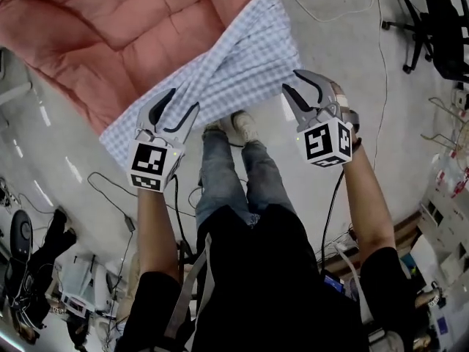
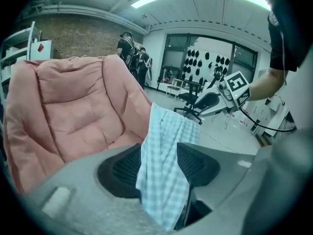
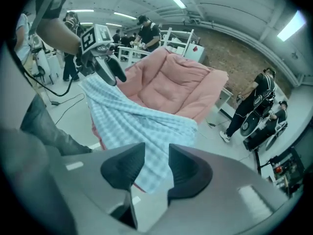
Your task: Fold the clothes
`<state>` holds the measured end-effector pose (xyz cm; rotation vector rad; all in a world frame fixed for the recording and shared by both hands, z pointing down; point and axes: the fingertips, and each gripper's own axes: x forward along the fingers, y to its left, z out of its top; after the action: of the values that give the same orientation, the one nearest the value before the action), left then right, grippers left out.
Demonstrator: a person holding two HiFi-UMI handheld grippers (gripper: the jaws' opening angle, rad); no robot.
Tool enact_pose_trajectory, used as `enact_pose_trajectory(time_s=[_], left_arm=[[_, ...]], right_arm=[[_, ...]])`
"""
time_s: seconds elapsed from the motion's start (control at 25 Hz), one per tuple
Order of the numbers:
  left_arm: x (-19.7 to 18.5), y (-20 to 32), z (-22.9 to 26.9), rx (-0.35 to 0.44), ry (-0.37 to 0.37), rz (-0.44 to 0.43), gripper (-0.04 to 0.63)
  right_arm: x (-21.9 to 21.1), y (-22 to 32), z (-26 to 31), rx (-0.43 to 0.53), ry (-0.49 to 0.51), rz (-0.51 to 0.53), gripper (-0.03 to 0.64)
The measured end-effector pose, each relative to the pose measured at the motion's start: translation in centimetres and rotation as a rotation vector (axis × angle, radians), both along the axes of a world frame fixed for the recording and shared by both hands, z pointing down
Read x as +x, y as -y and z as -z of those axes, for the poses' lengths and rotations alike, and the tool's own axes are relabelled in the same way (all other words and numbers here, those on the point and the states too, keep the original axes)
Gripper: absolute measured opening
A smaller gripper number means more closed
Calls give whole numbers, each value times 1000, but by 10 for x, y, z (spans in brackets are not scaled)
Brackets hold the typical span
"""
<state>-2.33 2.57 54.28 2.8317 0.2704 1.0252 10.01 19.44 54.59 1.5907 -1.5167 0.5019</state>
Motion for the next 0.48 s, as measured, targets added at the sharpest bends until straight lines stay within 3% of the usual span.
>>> enact_pose_trajectory(time_s=[0.24, 0.48], left_arm=[[15, 5, 11, -28, 37, -76, 224], [-5, 32, 75, -103, 19, -56, 192]], right_arm=[[36, 15, 21, -64, -31, -87, 135], [55, 42, 89, -59, -88, -92, 112]])
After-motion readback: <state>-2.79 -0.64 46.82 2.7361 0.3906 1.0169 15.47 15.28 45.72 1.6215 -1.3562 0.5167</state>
